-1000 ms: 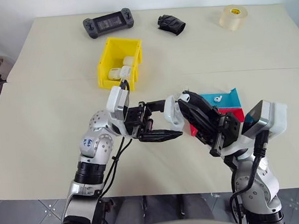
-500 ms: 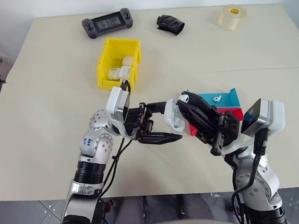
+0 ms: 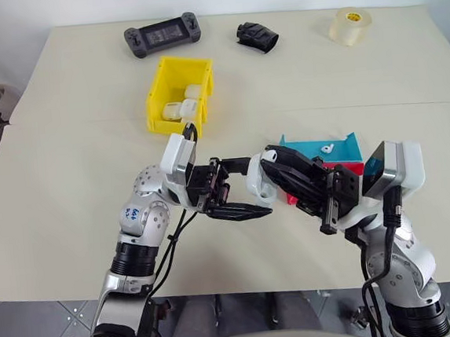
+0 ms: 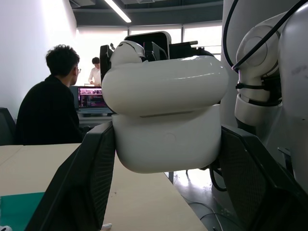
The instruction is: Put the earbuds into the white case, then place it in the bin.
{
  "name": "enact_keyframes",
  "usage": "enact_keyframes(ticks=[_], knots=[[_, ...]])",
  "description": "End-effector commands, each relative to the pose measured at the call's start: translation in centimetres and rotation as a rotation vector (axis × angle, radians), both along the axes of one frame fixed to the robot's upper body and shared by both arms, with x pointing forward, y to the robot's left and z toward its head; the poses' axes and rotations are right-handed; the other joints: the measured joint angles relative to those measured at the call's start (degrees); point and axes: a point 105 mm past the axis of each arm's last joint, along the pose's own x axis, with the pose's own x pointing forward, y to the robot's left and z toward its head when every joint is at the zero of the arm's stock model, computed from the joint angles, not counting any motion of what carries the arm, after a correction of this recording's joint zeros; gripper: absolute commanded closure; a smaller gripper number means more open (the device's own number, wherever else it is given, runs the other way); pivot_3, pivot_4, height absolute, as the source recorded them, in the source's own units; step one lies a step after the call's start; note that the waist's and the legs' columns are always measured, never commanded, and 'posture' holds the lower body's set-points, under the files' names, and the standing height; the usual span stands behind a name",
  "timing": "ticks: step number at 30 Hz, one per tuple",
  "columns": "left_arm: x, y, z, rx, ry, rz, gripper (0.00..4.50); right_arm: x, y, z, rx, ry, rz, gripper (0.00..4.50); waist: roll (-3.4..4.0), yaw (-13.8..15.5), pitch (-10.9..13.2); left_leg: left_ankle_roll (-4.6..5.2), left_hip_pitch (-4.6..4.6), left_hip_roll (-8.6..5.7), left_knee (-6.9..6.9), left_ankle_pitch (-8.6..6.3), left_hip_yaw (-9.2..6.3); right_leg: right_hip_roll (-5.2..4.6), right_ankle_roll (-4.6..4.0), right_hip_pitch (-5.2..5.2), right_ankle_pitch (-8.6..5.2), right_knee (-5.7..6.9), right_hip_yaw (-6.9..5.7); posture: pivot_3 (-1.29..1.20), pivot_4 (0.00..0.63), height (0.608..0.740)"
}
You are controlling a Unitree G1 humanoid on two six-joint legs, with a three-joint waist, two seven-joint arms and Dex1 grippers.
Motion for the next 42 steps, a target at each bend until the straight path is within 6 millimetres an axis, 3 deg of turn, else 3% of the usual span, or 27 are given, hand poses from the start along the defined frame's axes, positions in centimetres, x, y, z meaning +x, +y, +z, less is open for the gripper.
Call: enact_keyframes(ticks=[1,42], knots=[[-0.5,-0.5,1.5,-0.053,-0.069,-0.021,1.67,-0.1,0.7,-0.9,-0.052,0.043,0.047,4.02,0.0,0.0,0.0,0.0,0.0,0.0,0.0,0.0,0.0,0.0,0.0,0.0,0.0,0.0,0.0,0.0,0.15,0.74],[0.2,-0.3,1.8,-0.109,-0.087,0.066,1.67,0.2,-3.5,-0.3,-0.084,0.117,-0.055,4.02,-0.01,0.6,0.0,0.01,-0.02,0.0,0.08,0.0,0.0,-0.01,0.0,0.04,0.0,-0.01,-0.02,0.0,0.15,0.74]])
